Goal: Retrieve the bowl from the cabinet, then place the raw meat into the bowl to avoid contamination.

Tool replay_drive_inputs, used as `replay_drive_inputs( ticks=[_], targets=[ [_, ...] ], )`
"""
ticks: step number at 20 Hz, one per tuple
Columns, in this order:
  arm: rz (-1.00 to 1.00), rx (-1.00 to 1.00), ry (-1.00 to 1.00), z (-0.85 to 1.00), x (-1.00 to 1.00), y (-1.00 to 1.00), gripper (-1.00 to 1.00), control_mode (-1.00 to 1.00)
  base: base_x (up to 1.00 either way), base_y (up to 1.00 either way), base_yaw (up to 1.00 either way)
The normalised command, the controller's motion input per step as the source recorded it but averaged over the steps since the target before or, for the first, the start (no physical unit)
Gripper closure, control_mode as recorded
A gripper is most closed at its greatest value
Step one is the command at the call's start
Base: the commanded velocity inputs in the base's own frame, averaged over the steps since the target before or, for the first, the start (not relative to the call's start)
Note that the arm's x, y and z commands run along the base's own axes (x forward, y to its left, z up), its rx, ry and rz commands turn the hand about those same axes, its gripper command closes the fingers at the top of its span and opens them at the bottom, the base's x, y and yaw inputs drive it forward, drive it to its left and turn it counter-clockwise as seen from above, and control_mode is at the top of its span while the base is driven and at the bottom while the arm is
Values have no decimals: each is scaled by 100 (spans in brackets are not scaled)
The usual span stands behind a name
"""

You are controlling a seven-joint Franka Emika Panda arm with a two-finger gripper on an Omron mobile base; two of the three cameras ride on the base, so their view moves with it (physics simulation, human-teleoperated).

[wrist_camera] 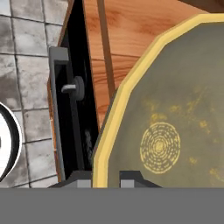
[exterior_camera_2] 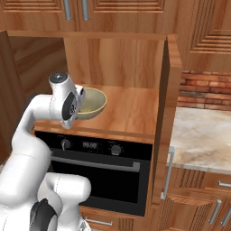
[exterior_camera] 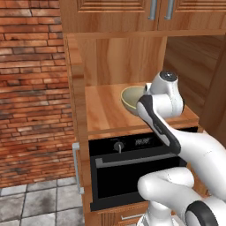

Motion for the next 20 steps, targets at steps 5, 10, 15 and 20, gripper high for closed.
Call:
replay_drive_inputs(
  ticks=[5,10,15,20],
  targets=[
    [-7,0,3,11,-65,-6,100,-100,0,0,0],
    [-6,0,7,16,-55,-12,100,-100,0,0,0],
    [-4,0,12,18,-37,-15,100,-100,0,0,0],
    [-1,0,16,22,-27,-11,100,-100,0,0,0]
  ],
)
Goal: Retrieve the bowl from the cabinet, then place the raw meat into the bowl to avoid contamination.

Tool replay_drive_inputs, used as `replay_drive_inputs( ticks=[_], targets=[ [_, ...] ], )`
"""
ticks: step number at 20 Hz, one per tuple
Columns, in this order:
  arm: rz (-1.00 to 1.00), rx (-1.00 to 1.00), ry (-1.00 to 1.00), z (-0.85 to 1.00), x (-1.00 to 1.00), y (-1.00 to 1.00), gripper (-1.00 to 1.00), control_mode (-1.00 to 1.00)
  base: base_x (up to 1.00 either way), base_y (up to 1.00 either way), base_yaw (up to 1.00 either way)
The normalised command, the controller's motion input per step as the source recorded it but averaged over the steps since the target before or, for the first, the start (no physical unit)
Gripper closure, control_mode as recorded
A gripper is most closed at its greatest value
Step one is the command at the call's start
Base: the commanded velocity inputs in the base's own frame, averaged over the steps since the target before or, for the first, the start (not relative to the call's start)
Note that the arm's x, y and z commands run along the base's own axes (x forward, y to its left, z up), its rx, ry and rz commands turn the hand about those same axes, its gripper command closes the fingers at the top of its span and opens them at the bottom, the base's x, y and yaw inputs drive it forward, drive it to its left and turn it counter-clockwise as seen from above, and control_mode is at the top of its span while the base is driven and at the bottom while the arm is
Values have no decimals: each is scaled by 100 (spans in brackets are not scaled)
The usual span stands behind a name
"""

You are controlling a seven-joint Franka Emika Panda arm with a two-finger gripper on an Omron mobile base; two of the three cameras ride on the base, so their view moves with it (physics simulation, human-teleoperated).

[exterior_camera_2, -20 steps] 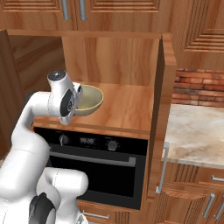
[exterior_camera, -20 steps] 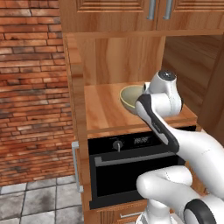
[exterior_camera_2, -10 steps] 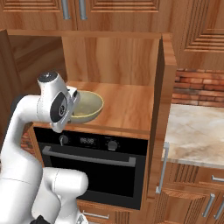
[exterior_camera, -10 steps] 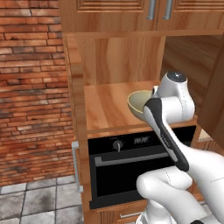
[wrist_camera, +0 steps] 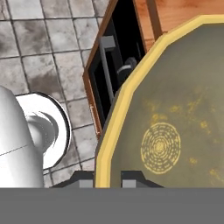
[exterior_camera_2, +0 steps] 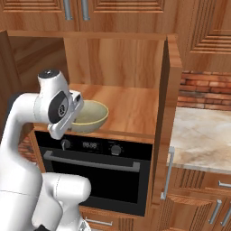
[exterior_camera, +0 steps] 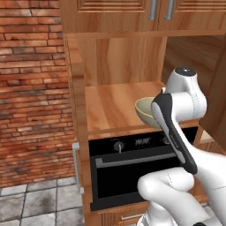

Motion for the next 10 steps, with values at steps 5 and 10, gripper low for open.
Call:
replay_drive_inputs(
  ticks=[5,10],
  targets=[
    [1,-2,7,8,-30,4,100,-100,0,0,0],
    [8,-6,1,3,-28,21,100,-100,0,0,0]
  ],
)
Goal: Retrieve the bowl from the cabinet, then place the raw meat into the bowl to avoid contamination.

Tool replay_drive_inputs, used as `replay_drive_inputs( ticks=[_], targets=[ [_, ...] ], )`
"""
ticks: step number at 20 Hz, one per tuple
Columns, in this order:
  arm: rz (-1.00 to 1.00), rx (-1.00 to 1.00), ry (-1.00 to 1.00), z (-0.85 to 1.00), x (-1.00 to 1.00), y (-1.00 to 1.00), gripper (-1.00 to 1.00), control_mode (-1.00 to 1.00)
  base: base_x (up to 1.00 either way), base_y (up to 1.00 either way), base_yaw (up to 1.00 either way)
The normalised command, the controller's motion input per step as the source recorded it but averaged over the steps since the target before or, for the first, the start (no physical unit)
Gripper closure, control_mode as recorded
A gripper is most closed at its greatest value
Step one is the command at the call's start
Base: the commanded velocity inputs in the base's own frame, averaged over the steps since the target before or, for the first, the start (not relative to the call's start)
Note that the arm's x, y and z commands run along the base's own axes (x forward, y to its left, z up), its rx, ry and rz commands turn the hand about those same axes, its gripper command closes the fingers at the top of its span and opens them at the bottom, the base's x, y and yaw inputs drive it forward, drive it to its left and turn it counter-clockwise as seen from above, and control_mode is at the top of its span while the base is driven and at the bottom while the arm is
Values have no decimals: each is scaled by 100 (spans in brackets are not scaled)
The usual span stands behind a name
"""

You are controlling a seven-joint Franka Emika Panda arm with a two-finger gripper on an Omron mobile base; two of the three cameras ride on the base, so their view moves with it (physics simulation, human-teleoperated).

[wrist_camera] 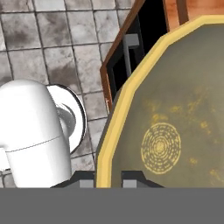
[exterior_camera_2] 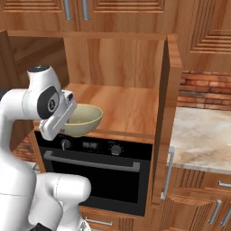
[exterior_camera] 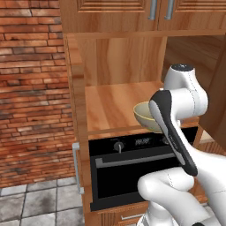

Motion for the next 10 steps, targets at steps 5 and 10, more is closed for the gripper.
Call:
replay_drive_inputs(
  ticks=[5,10],
  targets=[
    [6,-2,0,-3,-28,11,100,-100,0,0,0],
    [3,0,1,-4,-12,1,100,-100,0,0,0]
  ],
)
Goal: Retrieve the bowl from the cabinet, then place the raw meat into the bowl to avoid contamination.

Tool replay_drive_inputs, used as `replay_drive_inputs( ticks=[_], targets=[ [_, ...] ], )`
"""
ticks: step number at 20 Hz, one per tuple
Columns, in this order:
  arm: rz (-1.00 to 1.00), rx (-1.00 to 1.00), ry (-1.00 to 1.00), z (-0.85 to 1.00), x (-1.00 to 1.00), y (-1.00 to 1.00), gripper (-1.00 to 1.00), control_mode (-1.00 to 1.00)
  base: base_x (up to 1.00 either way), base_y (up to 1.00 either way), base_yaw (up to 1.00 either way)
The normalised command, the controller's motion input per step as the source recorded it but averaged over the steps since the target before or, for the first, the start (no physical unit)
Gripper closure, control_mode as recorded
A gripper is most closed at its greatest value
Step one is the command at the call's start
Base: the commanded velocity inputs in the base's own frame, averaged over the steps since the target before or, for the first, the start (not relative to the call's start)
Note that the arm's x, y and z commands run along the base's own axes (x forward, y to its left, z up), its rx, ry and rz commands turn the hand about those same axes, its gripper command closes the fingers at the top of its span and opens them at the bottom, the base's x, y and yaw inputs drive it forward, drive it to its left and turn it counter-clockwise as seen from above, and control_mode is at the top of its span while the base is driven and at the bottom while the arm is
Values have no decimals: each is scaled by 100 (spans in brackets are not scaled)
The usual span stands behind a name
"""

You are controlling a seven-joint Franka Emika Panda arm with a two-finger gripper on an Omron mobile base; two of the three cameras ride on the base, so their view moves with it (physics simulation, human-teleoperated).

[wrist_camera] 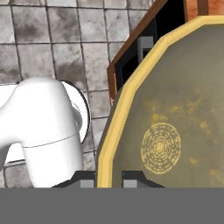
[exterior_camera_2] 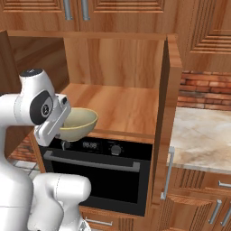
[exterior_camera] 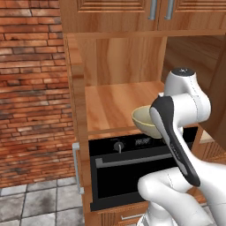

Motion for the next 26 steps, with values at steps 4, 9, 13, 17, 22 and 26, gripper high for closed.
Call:
replay_drive_inputs(
  ticks=[4,9,13,17,22,26],
  targets=[
    [0,0,0,0,0,0,100,-100,0,0,0],
    [0,0,0,0,0,0,100,-100,0,0,0],
    [0,0,0,0,0,0,100,-100,0,0,0],
    [0,0,0,0,0,0,100,-100,0,0,0],
    [0,0,0,0,0,0,100,-100,0,0,0],
    [0,0,0,0,0,0,100,-100,0,0,0]
  ],
)
